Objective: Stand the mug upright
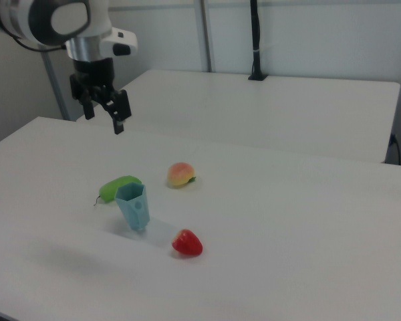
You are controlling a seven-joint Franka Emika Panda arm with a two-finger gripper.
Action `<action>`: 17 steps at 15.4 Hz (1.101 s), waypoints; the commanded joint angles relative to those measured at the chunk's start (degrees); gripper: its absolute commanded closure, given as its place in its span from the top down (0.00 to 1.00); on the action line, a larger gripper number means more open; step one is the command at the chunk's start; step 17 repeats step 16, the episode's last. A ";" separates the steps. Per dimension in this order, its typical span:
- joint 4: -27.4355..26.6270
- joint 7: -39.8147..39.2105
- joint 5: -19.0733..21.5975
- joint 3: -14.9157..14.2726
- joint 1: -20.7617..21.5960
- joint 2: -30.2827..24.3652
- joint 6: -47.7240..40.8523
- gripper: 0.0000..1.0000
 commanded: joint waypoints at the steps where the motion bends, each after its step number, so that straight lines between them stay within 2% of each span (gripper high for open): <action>1: 0.53 5.40 -0.07 8.85 -7.23 -2.73 -2.69 1.00; 2: 0.53 5.31 -1.03 11.06 -8.99 -2.73 -2.61 1.00; 3: 0.45 4.96 -2.26 11.77 -9.27 -2.73 -2.08 1.00; 8: 0.01 -1.36 -4.38 11.61 -8.48 -2.12 2.48 1.00; 17: -0.79 -1.72 -4.38 11.43 -8.31 -2.12 5.22 1.00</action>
